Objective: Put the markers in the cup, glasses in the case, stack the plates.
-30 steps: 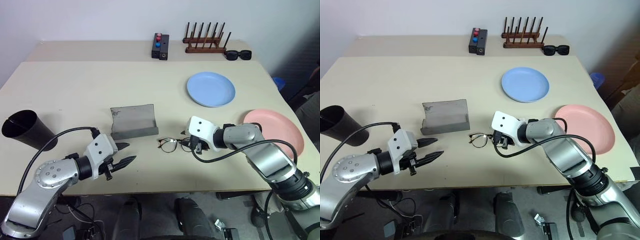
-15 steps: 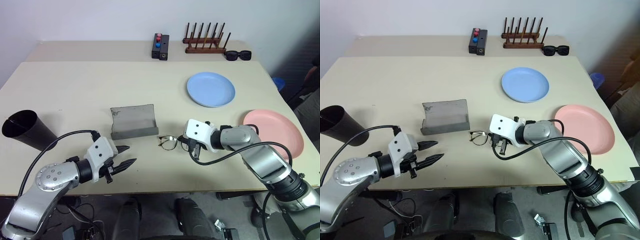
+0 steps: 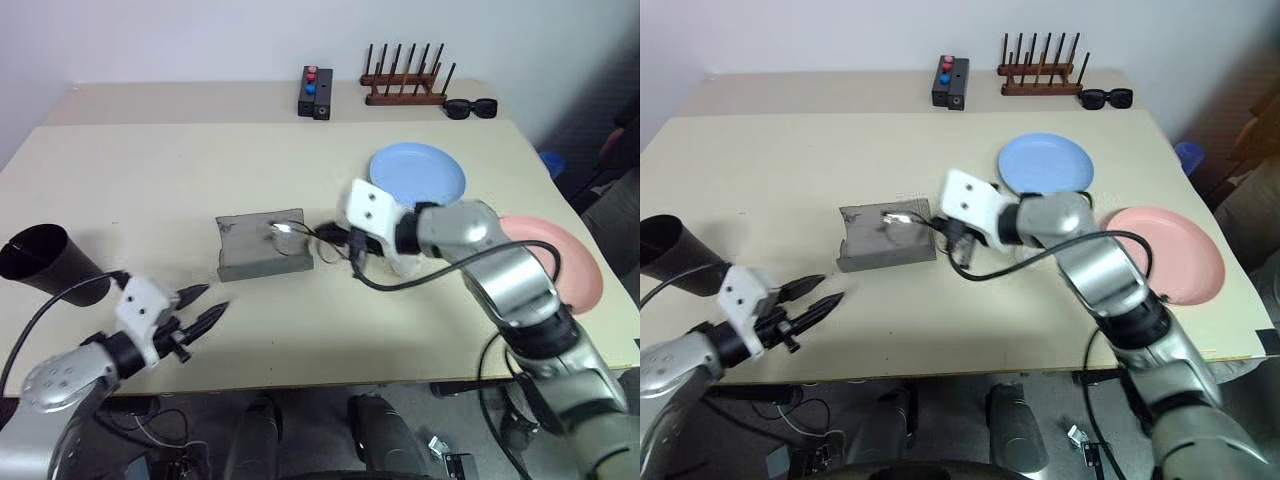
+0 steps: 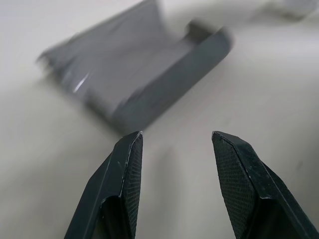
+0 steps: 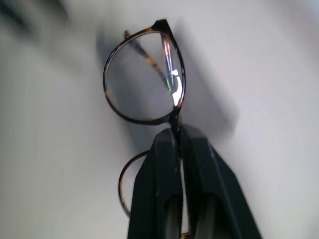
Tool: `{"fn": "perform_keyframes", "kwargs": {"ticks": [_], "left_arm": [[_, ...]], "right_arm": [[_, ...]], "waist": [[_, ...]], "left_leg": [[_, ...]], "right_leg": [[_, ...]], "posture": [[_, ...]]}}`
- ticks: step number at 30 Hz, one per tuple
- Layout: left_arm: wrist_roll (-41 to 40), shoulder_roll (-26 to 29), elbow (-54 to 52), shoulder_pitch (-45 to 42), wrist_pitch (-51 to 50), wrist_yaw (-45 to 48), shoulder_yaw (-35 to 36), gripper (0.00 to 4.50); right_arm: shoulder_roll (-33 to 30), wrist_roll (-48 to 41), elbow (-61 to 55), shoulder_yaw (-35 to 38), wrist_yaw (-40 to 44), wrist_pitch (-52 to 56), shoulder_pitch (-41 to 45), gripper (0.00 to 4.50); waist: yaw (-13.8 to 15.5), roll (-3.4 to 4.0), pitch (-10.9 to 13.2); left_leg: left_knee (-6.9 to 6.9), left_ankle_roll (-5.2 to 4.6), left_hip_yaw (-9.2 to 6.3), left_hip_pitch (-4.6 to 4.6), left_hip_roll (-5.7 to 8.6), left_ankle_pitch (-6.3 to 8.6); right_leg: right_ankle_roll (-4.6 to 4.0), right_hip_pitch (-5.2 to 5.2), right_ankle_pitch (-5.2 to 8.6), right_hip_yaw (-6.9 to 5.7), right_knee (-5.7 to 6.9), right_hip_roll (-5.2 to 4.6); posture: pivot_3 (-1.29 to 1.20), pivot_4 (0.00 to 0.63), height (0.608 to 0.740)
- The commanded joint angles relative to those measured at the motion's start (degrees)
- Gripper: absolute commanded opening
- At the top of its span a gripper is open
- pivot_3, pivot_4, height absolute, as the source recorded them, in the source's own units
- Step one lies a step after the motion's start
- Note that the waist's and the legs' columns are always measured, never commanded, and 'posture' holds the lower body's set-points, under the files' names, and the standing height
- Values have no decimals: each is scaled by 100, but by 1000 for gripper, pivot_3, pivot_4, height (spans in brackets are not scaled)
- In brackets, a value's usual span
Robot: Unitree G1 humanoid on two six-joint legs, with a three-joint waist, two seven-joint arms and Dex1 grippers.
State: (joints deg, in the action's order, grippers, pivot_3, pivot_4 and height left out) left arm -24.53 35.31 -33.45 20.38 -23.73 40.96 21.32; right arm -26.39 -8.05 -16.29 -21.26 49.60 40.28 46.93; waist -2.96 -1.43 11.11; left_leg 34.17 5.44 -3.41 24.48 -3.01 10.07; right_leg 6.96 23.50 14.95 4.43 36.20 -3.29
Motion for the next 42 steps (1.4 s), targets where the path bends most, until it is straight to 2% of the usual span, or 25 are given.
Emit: {"fn": "perform_keyframes", "kwargs": {"ticks": [1, 7, 10, 18, 28, 34, 35, 36, 38, 40, 41, 42], "left_arm": [[-262, -107, 36, 99, 299, 102, 365, 2242], [-223, -219, 59, 185, 501, -24, 505, 2242], [-271, -258, -145, 317, 447, -112, 482, 2242], [-467, -205, -529, 688, 275, -111, 370, 2242], [-261, -162, -207, 513, 479, -12, 124, 2242], [-207, -206, -136, 450, 526, -10, 60, 2242], [-199, -210, -122, 453, 548, -6, 57, 2242], [-196, -210, -116, 451, 561, -6, 55, 2242], [-200, -211, -121, 433, 563, -21, 42, 2242], [-198, -221, -119, 432, 576, -27, 33, 2242], [-181, -233, -102, 435, 603, -24, 15, 2242], [-162, -242, -84, 439, 629, -21, -1, 2242]], "right_arm": [[627, 175, 823, -245, -171, -379, 579, 75], [1566, 570, 2456, -774, -107, -1458, 1048, 75], [1767, 803, 3075, -853, -150, -1847, 1104, 75], [1450, 1189, 3219, -768, -107, -2136, 910, 75], [1207, 1480, 2777, -888, 107, -1992, 604, 75], [1286, 1505, 2778, -804, 72, -1930, 536, 75], [1310, 1513, 2806, -790, 39, -1950, 550, 657], [1331, 1521, 2830, -776, 4, -1970, 566, 935], [1378, 1544, 2878, -731, -97, -2009, 606, 1912], [1408, 1566, 2898, -704, -146, -2037, 623, 3061], [1415, 1583, 2906, -698, -160, -2064, 626, 3452], [1421, 1597, 2911, -692, -171, -2086, 628, 4029]], "waist": [[5, -2, -1], [32, -3, -2], [28, -3, -2], [18, -2, -1], [4, -1, -1], [-10, -1, -1], [-18, -1, -1], [-28, -1, -1], [-41, -1, -1], [-52, -1, -1], [-56, -1, -1], [-61, -1, -1]], "left_leg": [[1, 0, 0, 0, 0, 0], [-2, 2, 2, 2, 1, 1], [-5, 2, 2, 1, 1, 1], [-7, 3, 3, 2, 1, 1], [-15, 3, 4, 2, 1, 1], [-15, 3, 4, 2, 0, 1], [-15, 3, 4, 2, 0, 1], [-15, 3, 4, 2, 0, 1], [-16, 3, 4, 2, 0, 1], [-16, 3, 4, 2, 0, 1], [-16, 3, 4, 2, 0, 1], [-16, 3, 4, 2, 0, 1]], "right_leg": [[-2, -1, -1, 0, -1, -1], [-4, -1, -2, -2, -6, -3], [-3, 1, -3, -2, -4, -2], [-4, 6, -2, -1, -4, -2], [-5, 9, -1, -1, -5, -2], [-5, 9, -1, 0, -4, -2], [-5, 9, -1, 0, -5, -2], [-5, 9, -1, 0, -5, -2], [-5, 10, -1, -1, -5, -1], [-5, 9, -1, 0, -5, -2], [-5, 9, -1, 0, -5, -2], [-5, 9, -1, 0, -5, -2]], "posture": [[0, 150, 740], [0, 150, 740], [0, 150, 740], [0, 150, 740], [0, 150, 740], [0, 150, 740], [0, 150, 740], [0, 150, 740], [0, 150, 740], [0, 150, 740], [0, 150, 740], [0, 150, 740]]}}
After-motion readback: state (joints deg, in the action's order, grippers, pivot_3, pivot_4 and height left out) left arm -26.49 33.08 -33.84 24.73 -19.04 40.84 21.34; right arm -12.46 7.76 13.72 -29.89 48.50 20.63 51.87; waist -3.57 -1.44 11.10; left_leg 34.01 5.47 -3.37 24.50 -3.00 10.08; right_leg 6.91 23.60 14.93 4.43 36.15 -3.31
